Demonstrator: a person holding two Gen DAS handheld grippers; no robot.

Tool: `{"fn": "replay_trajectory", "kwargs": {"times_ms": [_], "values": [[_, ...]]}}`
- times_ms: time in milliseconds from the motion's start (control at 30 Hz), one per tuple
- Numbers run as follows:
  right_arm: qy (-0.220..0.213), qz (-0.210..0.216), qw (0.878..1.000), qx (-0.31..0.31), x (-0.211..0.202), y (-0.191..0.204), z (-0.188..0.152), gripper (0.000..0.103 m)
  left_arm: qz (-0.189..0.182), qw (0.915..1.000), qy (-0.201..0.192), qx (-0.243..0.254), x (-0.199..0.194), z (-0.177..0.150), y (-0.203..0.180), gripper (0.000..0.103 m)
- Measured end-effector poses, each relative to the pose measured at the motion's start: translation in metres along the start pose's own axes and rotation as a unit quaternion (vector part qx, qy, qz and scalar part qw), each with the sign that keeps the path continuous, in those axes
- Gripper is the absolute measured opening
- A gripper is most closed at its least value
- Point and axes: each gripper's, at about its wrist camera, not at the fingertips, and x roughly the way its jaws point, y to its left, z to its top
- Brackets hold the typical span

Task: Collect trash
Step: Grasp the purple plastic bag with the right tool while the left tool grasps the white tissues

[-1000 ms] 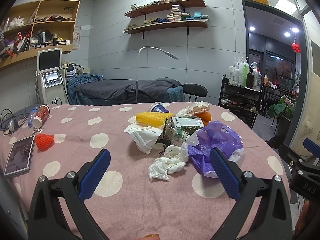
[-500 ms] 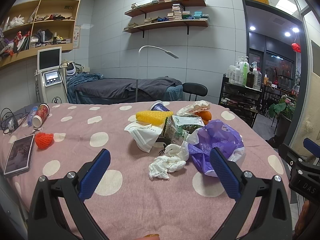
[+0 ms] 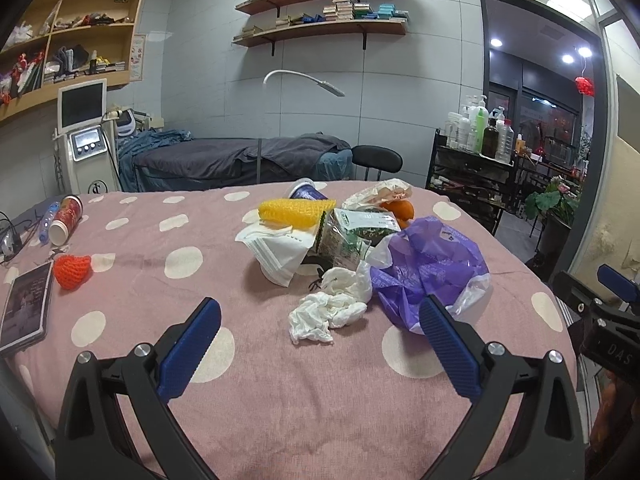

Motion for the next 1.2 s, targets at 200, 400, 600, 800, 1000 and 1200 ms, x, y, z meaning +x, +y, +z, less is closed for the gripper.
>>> {"fn": "replay_trajectory", "kwargs": {"times_ms": [200, 400, 600, 800, 1000, 1200], "values": [[0.097, 0.105, 0.99, 0.006, 0.032, 0.003, 0.001, 0.099, -0.042, 0.9972, 0.06, -0.017, 0.022, -0.009, 0.023, 0.098], [0.172, 0.224, 0.959, 0.029, 0.066, 0.024, 0.017, 0.099, -0.073, 0.9932, 0.087, 0.024, 0.042, 0.001, 0.03, 0.098], [0.236, 0.224, 0.946, -0.008, 0.103, 0.049, 0.037, 0.078, -0.083, 0.9866, 0.118, 0.077, 0.067, 0.01, 0.029, 0.098], [0.308, 0.213, 0.927, -0.007, 0.132, 0.054, 0.023, 0.042, -0.092, 0.9782, 0.14, 0.123, 0.093, 0.013, 0.027, 0.095], [0.308, 0.226, 0.924, 0.037, 0.126, 0.031, 0.014, 0.015, -0.114, 0.9677, 0.17, 0.147, 0.125, 0.01, 0.021, 0.093], [0.25, 0.211, 0.943, 0.067, 0.101, -0.001, 0.022, 0.013, -0.18, 0.9567, 0.215, 0.078, 0.15, 0.003, 0.026, 0.074]]}}
